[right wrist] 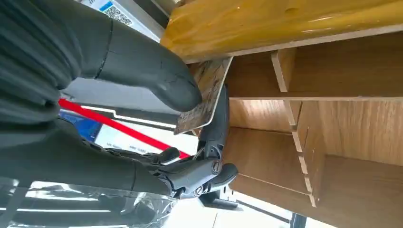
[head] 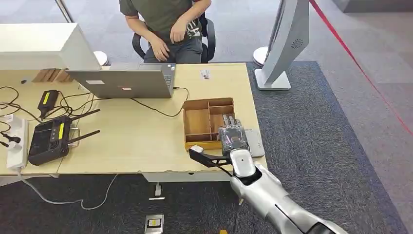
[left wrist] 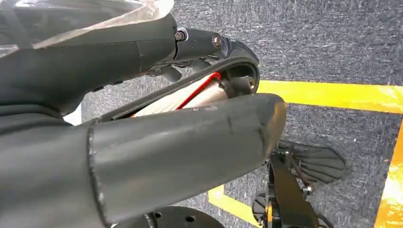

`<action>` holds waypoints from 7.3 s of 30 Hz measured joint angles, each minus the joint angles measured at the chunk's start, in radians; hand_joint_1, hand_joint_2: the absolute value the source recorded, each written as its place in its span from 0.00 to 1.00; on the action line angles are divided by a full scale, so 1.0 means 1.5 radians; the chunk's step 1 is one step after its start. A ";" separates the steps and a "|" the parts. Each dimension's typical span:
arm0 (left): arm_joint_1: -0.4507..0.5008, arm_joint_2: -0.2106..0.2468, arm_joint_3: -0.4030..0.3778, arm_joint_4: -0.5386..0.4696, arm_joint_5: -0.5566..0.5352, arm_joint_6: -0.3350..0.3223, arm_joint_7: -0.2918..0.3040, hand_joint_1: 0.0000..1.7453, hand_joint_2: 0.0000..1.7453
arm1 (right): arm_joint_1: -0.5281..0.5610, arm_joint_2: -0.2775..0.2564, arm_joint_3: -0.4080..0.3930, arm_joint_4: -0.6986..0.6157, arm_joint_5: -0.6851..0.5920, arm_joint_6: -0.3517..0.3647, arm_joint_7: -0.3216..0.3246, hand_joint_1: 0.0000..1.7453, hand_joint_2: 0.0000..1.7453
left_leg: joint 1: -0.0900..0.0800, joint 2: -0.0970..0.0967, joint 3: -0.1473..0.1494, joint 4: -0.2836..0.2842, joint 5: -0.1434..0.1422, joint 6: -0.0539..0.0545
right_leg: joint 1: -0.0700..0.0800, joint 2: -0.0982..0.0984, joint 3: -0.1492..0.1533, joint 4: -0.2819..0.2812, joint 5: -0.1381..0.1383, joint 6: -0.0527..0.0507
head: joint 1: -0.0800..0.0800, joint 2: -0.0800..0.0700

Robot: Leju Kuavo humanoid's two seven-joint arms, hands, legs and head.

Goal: Pass the card to the sensor for recognition and then transmit it.

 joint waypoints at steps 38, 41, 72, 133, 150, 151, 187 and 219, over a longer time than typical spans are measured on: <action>0.000 0.002 0.000 0.000 -0.011 -0.002 -0.012 0.00 0.00 | 0.029 -0.011 -0.001 -0.001 0.017 -0.037 -0.001 1.00 1.00 | 0.000 0.000 0.001 0.000 0.000 0.000 | 0.000 0.000 0.002 0.000 0.000 0.000 | 0.000 0.000; 0.000 0.002 0.000 0.000 -0.017 -0.008 -0.012 0.00 0.00 | 0.030 -0.025 -0.005 -0.038 0.036 -0.024 0.003 1.00 1.00 | 0.000 0.000 0.001 0.000 0.000 0.000 | 0.000 0.000 0.001 0.000 0.000 0.000 | 0.000 0.000; -0.001 0.002 -0.006 0.000 -0.021 0.006 -0.016 0.00 0.00 | -0.075 -0.013 0.018 -0.240 0.098 0.000 -0.059 1.00 1.00 | 0.000 0.000 0.000 0.000 0.001 0.000 | 0.000 0.000 0.001 0.000 0.001 0.000 | 0.000 0.000; 0.005 0.001 0.013 0.000 0.043 0.004 0.011 0.00 0.00 | -0.137 -0.051 -0.016 -0.149 -0.062 0.078 0.055 0.00 0.00 | 0.000 0.000 0.000 0.000 0.001 0.000 | 0.000 0.001 0.000 0.000 0.001 0.000 | 0.000 0.000; 0.006 0.013 0.014 0.001 0.053 -0.011 -0.012 0.00 0.00 | 0.091 -0.278 -0.219 -0.376 -0.108 0.154 0.095 0.00 0.00 | 0.000 -0.001 0.001 0.001 0.000 0.001 | 0.000 0.001 0.002 -0.003 0.001 0.001 | 0.000 0.000; 0.006 0.013 0.015 0.001 0.057 -0.007 -0.012 0.00 0.00 | 0.119 -0.290 -0.242 -0.380 -0.120 0.141 0.087 0.00 0.00 | 0.000 -0.001 0.001 0.001 -0.001 0.002 | 0.000 0.000 0.002 -0.003 0.001 0.001 | 0.001 0.000; 0.006 0.001 0.078 0.001 0.131 0.070 -0.048 0.00 0.00 | 0.350 -0.142 -0.635 0.255 -0.503 -0.182 -0.245 0.00 0.00 | 0.002 0.001 0.001 0.000 -0.002 0.001 | 0.002 0.002 0.001 -0.002 0.000 0.000 | 0.000 0.000; 0.007 -0.016 0.148 -0.001 0.114 0.043 -0.211 0.00 1.00 | 0.302 0.063 -0.892 0.441 -0.787 -0.207 -0.429 0.00 0.00 | 0.003 0.001 0.001 0.000 -0.002 0.000 | 0.002 0.002 0.002 -0.002 0.000 -0.001 | 0.000 0.000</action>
